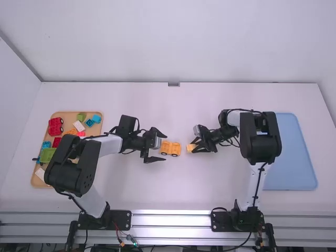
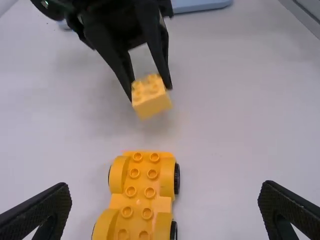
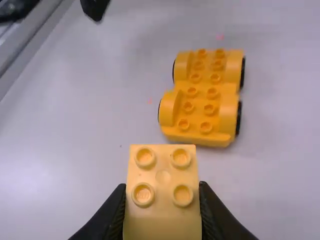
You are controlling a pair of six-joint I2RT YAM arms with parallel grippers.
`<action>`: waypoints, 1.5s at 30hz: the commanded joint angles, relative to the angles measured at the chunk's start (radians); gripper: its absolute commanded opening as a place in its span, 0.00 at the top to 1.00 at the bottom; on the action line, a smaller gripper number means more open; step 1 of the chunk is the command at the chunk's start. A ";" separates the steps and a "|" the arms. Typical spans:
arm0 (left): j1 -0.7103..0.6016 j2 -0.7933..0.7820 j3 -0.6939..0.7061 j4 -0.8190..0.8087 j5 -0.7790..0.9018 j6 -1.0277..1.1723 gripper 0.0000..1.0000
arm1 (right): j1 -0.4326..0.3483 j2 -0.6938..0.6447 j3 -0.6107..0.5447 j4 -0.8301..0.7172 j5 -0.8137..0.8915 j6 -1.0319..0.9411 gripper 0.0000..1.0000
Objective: Assemble lego blocks to make yellow taxi
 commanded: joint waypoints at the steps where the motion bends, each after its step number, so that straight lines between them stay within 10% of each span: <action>1: 0.004 0.035 0.015 0.025 -0.006 -0.039 0.01 | 0.000 0.006 0.053 -0.058 -0.051 -0.110 0.93; 18: 0.003 0.214 0.084 0.118 0.066 -0.097 0.01 | 0.000 -0.044 0.118 -0.090 -0.189 -0.150 0.96; 24: 0.003 0.214 0.086 0.116 0.070 -0.097 0.01 | 0.046 -0.123 0.117 0.206 0.010 0.351 1.00; 32: 0.004 0.214 0.088 0.119 0.069 -0.096 0.01 | 0.156 -0.212 0.108 0.226 0.128 0.428 1.00; 45: 0.004 0.214 0.089 0.122 0.063 -0.089 0.01 | 0.237 -0.460 -0.216 0.697 0.241 0.784 1.00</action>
